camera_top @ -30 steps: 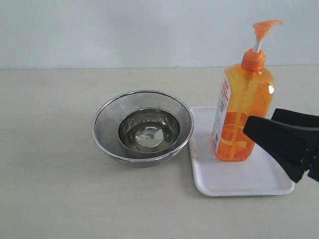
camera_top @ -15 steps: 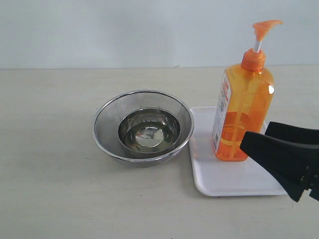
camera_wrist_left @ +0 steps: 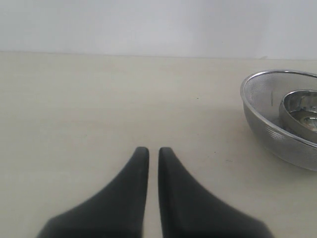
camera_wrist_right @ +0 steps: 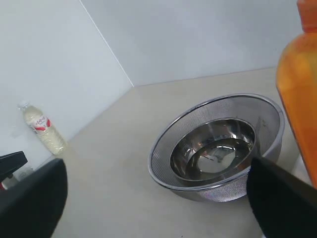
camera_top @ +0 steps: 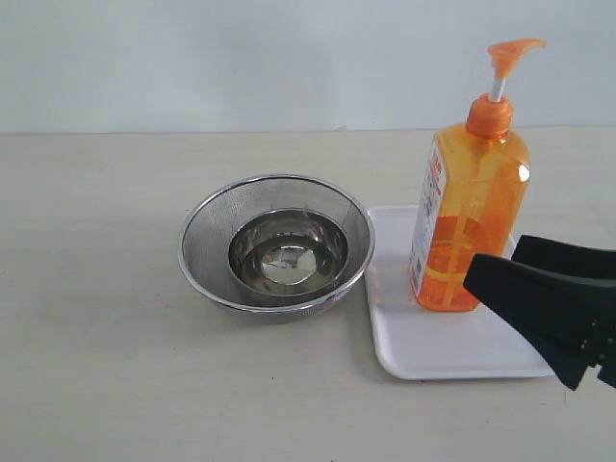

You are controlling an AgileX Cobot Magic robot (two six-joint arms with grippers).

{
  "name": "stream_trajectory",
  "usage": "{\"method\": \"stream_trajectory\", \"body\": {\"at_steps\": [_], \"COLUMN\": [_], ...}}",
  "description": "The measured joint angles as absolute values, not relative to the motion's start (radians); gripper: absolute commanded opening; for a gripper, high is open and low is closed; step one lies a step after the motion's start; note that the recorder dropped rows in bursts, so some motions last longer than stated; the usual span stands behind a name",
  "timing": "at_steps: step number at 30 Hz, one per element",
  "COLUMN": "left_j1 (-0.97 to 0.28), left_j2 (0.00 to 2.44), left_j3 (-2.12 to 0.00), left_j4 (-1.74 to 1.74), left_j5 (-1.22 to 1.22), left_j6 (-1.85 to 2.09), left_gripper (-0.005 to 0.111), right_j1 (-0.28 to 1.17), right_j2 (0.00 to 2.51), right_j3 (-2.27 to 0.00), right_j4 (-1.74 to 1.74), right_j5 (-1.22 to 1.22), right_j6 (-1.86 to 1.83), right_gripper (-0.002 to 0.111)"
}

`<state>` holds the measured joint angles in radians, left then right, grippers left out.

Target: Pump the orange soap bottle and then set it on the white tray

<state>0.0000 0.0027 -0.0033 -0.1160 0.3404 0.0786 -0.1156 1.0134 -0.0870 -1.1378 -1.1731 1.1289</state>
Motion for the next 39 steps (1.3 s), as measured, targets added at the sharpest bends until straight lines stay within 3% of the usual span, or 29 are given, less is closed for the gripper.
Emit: {"method": "stream_trajectory", "body": {"at_steps": [24,39], "left_j1": [0.000,0.000], "left_j2": [0.003,0.003], "left_j3": [-0.003,-0.003], "left_j4": [-0.116,-0.116], "left_j5": [0.340,0.340], "left_j6": [0.079,0.079], "left_gripper": [0.007,0.007], "right_j1": [-0.116,-0.116], "right_j2": [1.009,0.548], "right_j3": [-0.087,-0.085], "right_j4": [-1.150,-1.484], "right_j5": [-1.148,-0.651], "right_j6": [1.096,1.574], "right_gripper": [0.088,0.088]}}
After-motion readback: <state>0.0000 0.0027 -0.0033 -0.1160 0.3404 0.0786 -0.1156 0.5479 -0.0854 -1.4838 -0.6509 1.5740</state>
